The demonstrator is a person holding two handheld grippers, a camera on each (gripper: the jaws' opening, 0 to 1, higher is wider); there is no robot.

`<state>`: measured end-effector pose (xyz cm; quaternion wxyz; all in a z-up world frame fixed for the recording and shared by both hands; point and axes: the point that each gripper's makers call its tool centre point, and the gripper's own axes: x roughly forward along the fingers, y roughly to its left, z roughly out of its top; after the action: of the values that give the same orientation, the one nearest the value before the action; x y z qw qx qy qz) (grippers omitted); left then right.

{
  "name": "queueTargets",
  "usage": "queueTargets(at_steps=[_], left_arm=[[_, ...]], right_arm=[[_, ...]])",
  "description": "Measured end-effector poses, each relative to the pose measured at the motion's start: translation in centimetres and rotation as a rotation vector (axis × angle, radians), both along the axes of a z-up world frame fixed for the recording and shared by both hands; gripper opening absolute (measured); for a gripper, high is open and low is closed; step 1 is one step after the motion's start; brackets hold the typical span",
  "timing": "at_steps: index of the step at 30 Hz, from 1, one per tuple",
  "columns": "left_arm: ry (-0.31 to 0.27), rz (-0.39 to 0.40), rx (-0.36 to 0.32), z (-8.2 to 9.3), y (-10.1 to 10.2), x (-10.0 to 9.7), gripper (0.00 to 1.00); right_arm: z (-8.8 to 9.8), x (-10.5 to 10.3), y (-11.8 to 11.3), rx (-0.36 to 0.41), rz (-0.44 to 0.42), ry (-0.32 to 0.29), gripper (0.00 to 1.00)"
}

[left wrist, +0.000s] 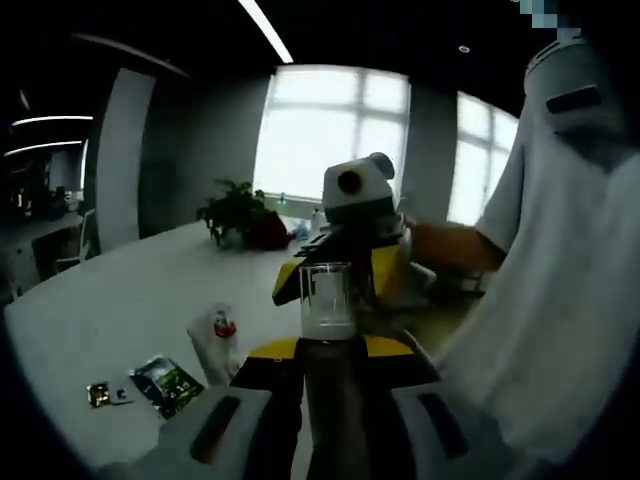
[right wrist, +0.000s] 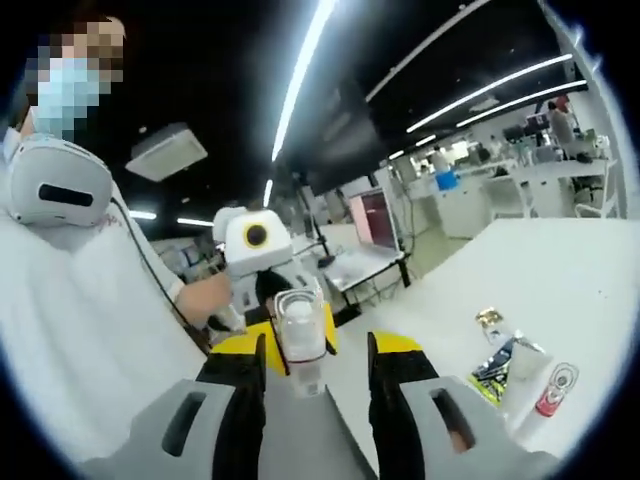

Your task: Arrange the skincare products in the storage area until every visible bottle or jar stands upright without overlapping.

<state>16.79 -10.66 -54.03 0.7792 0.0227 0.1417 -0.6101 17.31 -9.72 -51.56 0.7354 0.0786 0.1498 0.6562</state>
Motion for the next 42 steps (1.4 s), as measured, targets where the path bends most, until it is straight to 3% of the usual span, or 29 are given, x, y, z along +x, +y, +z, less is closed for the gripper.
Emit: queueTargets(at_steps=[6, 12, 15, 23, 28, 32, 37, 42], left_arm=[[0.006, -0.031, -0.004, -0.2, -2.1, -0.9, 0.2], [0.027, -0.056, -0.001, -1.3, -2.7, -0.9, 0.2], [0.033, -0.079, -0.003, -1.7, -2.6, -1.1, 0.2], [0.063, -0.108, -0.01, -2.4, -2.6, -1.4, 0.2], [0.064, -0.129, 0.006, -3.2, -3.3, -2.0, 0.2], [0.067, -0.112, 0.019, -4.1, -3.5, -1.9, 0.2], [0.078, -0.068, -0.013, -4.3, -4.1, -1.7, 0.18], [0.083, -0.029, 0.004, -5.0, -4.3, -1.5, 0.19]], right_arm=[[-0.5, -0.8, -0.2, -0.035, 0.025, -0.008, 0.3], [-1.3, -1.3, -1.0, -0.054, 0.014, -0.01, 0.25], [-1.7, -1.1, -1.3, -0.059, -0.003, -0.047, 0.2], [-2.1, -1.7, -1.4, -0.046, 0.017, -0.065, 0.19], [-2.9, -2.2, -1.6, -0.083, 0.045, -0.085, 0.19], [-3.8, -2.0, -1.8, -0.12, 0.029, -0.075, 0.18], [-3.9, -1.6, -2.3, -0.13, 0.035, -0.11, 0.18], [-4.6, -1.5, -2.6, -0.179, 0.068, -0.145, 0.18]])
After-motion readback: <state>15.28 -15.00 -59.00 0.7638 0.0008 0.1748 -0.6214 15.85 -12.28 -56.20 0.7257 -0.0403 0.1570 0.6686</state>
